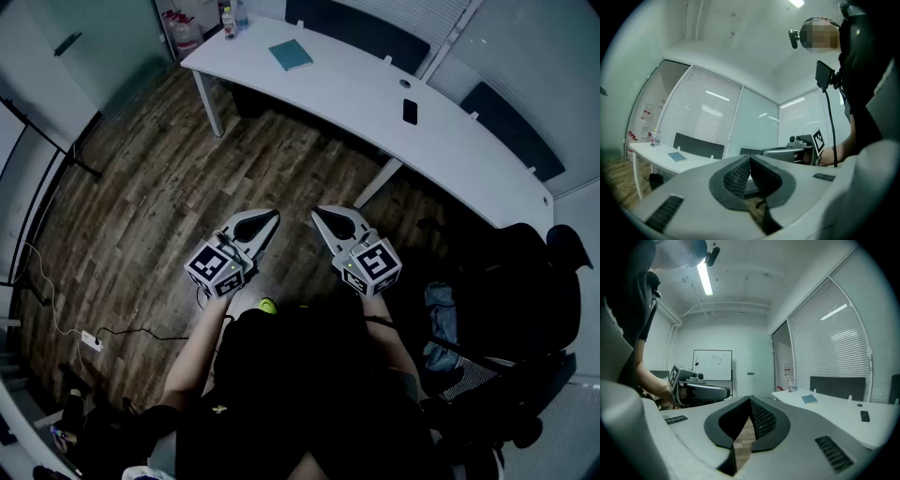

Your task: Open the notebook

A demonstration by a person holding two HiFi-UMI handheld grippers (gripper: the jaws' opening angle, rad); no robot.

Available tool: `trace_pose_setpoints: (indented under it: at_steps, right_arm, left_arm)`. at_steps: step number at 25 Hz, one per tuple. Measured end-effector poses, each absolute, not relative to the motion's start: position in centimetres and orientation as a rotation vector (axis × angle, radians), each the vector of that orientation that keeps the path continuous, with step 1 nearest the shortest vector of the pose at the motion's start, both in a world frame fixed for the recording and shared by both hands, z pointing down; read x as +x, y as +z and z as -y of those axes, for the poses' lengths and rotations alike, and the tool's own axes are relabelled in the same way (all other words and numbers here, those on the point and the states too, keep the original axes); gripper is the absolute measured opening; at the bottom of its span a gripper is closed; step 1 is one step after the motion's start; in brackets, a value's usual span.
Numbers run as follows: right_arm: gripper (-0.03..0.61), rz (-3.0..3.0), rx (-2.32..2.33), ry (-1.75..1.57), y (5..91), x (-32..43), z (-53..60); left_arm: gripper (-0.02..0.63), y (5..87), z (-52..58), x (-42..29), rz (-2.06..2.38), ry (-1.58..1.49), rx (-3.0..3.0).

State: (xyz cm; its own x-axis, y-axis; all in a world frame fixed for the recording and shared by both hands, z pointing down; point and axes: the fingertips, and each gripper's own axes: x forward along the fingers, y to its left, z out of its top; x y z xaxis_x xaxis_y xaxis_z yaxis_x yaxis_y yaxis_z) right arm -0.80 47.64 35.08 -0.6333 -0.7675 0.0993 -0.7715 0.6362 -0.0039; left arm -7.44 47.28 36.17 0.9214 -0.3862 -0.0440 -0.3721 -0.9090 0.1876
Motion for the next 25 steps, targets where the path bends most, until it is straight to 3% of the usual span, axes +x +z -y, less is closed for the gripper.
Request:
trace_pose_setpoints:
  at_steps: [25]
  right_arm:
    - [0.031, 2.732, 1.259, 0.096, 35.9, -3.6, -48.0]
  left_arm:
    - [0.017, 35.5, -47.8, -8.7, 0.542, -0.174, 2.897]
